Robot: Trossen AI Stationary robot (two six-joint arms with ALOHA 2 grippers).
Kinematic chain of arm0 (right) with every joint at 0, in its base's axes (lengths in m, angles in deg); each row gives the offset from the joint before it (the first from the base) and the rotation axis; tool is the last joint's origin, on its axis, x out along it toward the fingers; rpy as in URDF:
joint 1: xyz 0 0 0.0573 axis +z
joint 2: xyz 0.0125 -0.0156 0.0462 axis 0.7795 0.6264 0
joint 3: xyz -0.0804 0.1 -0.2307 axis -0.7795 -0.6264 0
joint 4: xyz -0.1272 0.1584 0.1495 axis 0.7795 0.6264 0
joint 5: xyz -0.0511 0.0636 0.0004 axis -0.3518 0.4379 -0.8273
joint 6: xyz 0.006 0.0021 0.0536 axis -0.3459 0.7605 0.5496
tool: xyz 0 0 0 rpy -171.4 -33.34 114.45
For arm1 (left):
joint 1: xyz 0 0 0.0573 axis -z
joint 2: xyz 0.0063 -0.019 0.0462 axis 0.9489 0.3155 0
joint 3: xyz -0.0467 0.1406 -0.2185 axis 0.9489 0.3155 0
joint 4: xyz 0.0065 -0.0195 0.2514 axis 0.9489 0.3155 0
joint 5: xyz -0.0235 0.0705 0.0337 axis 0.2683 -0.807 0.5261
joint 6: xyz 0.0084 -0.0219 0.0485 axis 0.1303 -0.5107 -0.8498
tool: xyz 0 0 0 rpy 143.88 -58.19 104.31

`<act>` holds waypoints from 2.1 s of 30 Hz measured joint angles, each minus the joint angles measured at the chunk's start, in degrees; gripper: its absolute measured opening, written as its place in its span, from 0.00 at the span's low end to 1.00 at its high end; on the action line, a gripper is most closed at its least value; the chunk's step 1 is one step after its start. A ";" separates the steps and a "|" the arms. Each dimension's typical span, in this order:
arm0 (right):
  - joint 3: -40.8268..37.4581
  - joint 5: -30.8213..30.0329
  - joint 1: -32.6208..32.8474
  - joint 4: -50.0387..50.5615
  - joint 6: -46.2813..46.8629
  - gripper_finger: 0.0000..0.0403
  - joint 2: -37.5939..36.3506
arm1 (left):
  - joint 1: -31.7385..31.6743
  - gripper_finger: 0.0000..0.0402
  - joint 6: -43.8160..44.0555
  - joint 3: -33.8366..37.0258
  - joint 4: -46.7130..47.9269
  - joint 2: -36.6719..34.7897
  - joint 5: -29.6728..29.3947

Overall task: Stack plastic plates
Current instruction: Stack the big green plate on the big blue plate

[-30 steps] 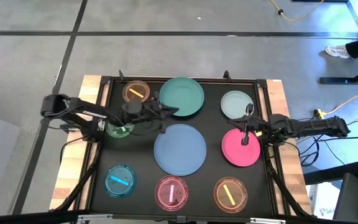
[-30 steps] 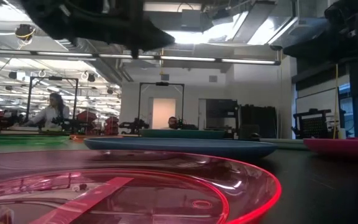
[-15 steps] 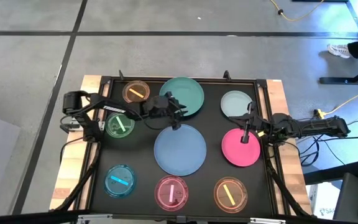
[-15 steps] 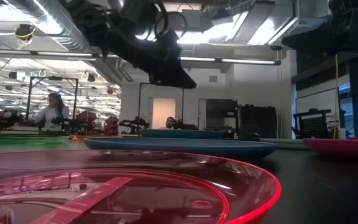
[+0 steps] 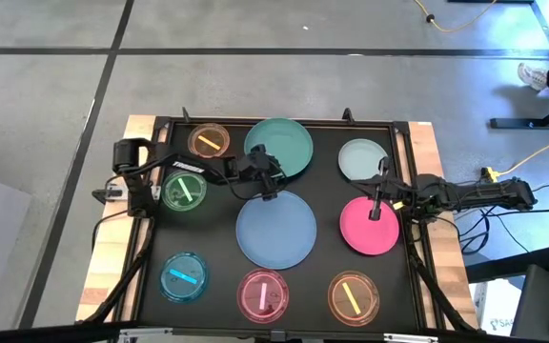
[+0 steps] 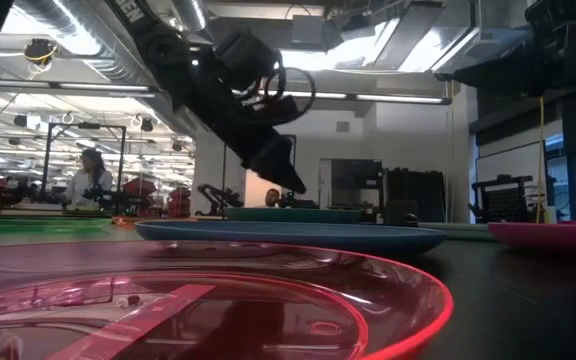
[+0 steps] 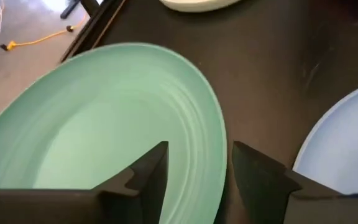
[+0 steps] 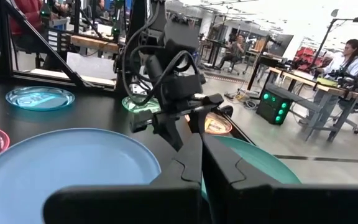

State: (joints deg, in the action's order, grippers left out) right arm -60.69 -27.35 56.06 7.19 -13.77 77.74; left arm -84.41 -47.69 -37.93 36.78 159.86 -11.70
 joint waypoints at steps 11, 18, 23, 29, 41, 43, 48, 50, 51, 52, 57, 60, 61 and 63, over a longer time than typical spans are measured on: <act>0.00 -0.07 0.00 -0.13 0.89 0.01 0.00 | -1.90 0.37 -0.21 0.00 0.73 4.59 1.98; 0.00 -0.11 0.00 -0.17 0.89 0.01 0.00 | -1.63 0.35 -0.15 -0.01 -0.51 3.91 1.62; 0.00 -0.15 0.00 -0.14 0.89 0.01 0.00 | -0.69 0.35 -0.35 -1.36 1.11 2.45 1.77; 0.00 -0.55 0.00 -0.15 0.86 0.01 -0.02 | 0.54 0.35 -1.13 -1.95 2.74 0.88 6.72; 0.00 -0.57 0.00 -0.15 0.89 0.01 -0.02 | 0.44 0.35 -1.37 -1.27 8.44 1.80 5.40; 0.00 -0.61 0.00 -0.15 0.86 0.01 -0.02 | 0.48 0.35 -1.57 -1.27 8.51 1.82 5.19; -0.01 -0.61 0.00 -0.15 0.86 0.01 -0.02 | 0.17 0.32 -1.51 -1.25 10.78 1.84 1.65; -0.02 -0.60 0.00 -0.17 0.86 0.01 -0.02 | 0.17 0.28 -1.55 -1.25 10.35 1.84 1.53; -0.01 -0.62 0.00 -0.17 0.86 0.01 -0.02 | 0.17 0.25 -1.55 -1.27 10.23 1.84 1.53; -0.02 -0.63 0.00 -0.17 0.86 0.01 -0.02 | 0.17 0.22 -1.57 -1.29 10.25 1.84 1.53; -0.02 -0.63 0.00 -0.17 0.86 0.01 -0.02 | 0.17 0.06 -2.84 -1.36 10.38 1.40 1.50; -0.02 -0.62 0.00 -0.16 0.86 0.01 -0.02 | 0.53 0.02 -3.28 -1.40 10.97 0.48 0.96; -0.02 -0.63 0.00 -0.17 0.86 0.01 -0.02 | 0.80 0.02 -3.45 -1.40 11.06 0.02 0.97; -0.02 -0.65 0.00 -0.15 0.86 0.01 -0.02 | 1.62 0.03 -3.41 -1.40 11.70 -1.76 1.16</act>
State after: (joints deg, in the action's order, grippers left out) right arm -60.71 -28.01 56.06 7.03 -12.90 77.72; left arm -82.79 -51.10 -39.33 48.48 158.10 -10.54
